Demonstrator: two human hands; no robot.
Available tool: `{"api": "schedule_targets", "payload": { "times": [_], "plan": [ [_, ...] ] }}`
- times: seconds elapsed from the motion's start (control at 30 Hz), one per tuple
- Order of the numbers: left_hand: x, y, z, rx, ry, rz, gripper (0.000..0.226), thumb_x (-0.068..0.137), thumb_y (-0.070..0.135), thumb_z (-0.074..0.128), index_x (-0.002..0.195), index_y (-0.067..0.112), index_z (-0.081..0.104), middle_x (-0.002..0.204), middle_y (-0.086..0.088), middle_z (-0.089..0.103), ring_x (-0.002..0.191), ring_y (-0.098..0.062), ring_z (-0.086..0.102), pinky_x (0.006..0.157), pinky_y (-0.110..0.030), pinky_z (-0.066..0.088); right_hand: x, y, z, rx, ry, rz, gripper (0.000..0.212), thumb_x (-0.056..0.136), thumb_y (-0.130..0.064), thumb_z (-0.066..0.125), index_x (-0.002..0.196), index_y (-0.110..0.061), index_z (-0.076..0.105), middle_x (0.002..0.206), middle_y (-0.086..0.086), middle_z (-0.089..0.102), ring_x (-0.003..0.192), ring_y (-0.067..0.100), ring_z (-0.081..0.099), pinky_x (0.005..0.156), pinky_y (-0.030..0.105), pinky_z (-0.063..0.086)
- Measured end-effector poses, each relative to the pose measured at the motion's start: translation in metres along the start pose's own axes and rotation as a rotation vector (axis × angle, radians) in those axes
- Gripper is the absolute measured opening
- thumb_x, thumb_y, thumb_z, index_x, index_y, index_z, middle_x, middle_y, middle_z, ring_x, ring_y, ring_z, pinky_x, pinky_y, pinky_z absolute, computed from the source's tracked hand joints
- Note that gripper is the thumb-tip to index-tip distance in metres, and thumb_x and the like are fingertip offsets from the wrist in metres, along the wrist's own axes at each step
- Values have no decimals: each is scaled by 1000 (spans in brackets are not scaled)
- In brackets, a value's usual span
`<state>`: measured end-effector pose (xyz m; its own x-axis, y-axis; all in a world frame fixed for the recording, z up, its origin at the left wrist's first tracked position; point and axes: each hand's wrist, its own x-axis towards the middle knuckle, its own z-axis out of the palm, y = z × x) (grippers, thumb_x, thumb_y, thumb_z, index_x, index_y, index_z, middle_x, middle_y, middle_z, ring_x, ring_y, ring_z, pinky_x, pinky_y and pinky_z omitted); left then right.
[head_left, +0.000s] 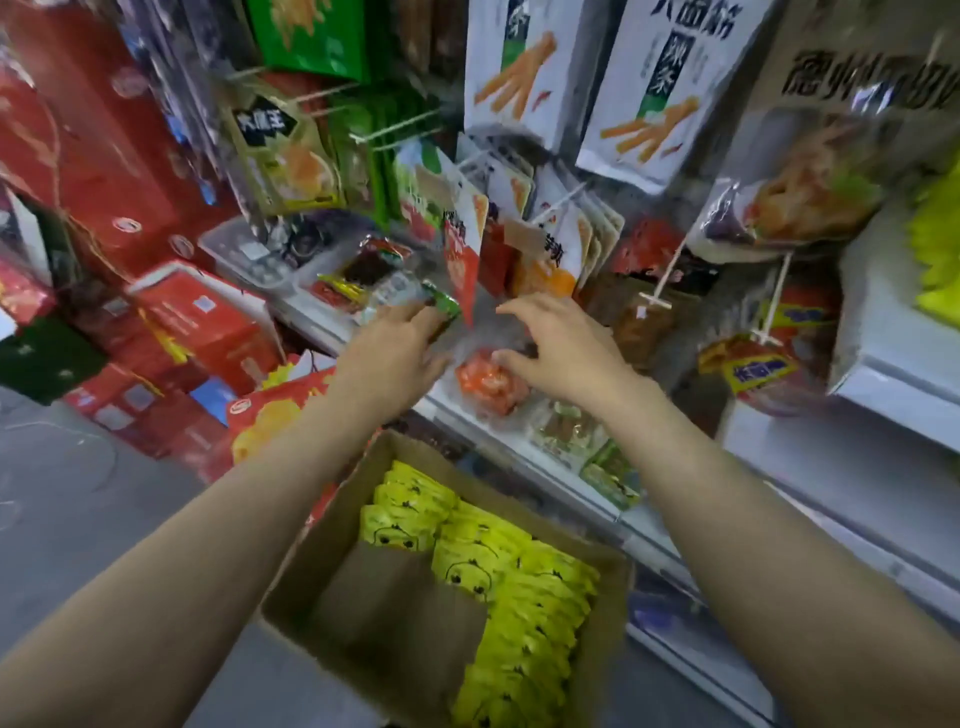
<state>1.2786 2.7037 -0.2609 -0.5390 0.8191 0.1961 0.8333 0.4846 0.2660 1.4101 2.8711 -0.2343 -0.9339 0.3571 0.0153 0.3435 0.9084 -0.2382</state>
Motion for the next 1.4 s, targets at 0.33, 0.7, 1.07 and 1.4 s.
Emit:
{"api": "schedule_targets", "payload": {
  "times": [0.33,0.7,1.07,1.4],
  "plan": [
    [-52,-87,187,-232,-479,-93,46,83,36,67,123,12,61,115,-20,64,107,-40,60,89,-45,47,-17,1,219,166,-451,252,51,88,-46,65,131,-21,56,129,9,60,121,30,54,92,38,48],
    [-126,-155,340,-259,-752,-312,75,81,33,75,146,21,39,150,-15,35,137,-35,33,111,-38,27,-74,33,399,239,-704,563,65,82,-41,75,139,-23,51,133,13,58,123,32,53,94,36,46],
    [-156,-178,376,-18,-602,-137,72,68,35,82,129,15,48,121,-17,47,108,-35,43,90,-47,41,-75,32,442,55,-668,562,64,75,-38,81,126,-14,50,130,10,52,124,30,46,89,37,46],
    [-173,-178,391,-491,-757,-631,70,64,27,88,126,21,57,119,-8,64,110,-28,58,89,-40,49,-90,38,441,599,-542,679,20,79,-25,80,80,-21,60,82,-10,59,77,8,56,61,16,37]
  ]
}}
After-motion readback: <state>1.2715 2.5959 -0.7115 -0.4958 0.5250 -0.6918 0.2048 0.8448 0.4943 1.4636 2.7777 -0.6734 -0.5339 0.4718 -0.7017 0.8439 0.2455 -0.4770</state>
